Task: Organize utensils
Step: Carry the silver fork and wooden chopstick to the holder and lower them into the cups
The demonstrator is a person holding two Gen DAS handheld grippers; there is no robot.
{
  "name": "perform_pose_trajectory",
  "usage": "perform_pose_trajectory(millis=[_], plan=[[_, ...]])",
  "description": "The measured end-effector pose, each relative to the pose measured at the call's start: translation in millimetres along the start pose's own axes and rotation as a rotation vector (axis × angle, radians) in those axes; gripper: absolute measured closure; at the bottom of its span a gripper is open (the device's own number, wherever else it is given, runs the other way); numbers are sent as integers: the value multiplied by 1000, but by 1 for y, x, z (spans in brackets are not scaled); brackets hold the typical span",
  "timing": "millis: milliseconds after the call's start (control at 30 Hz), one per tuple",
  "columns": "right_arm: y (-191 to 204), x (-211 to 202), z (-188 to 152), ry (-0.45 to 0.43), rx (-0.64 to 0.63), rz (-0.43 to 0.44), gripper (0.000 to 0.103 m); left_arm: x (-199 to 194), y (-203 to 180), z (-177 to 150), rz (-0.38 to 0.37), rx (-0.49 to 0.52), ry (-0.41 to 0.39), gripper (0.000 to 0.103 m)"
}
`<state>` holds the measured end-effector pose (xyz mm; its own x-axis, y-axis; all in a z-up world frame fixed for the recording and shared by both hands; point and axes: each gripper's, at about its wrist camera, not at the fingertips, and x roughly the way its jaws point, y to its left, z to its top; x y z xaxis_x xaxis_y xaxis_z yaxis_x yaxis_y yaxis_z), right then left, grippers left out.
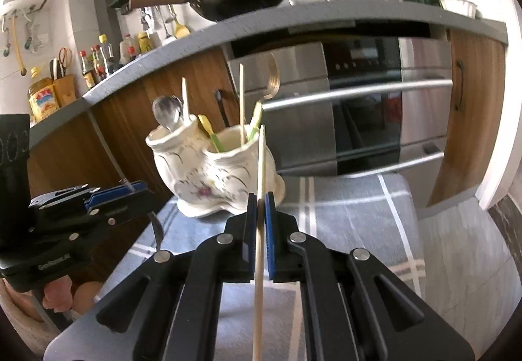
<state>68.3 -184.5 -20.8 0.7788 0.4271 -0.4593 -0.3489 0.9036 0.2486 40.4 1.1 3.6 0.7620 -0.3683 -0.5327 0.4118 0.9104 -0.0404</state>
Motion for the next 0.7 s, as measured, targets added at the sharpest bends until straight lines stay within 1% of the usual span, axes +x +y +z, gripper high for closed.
perform_pose_trajectory(millis=[167,267,400,600,700], plan=[[15,-1,11,-33,-20,13,98,-17,9,2,32,5,-42,81],[24,1,16,-42,-33,15,98,-25,15,4,35,-4,-56,81],[34,3,27,-68,-47,22,98,-36,18,10,55,7,-76,81],[45,9,46,-112,-66,36,98,-57,29,28,80,17,-104,81],[49,14,53,-118,-77,40,98,-70,37,45,98,22,-117,81]])
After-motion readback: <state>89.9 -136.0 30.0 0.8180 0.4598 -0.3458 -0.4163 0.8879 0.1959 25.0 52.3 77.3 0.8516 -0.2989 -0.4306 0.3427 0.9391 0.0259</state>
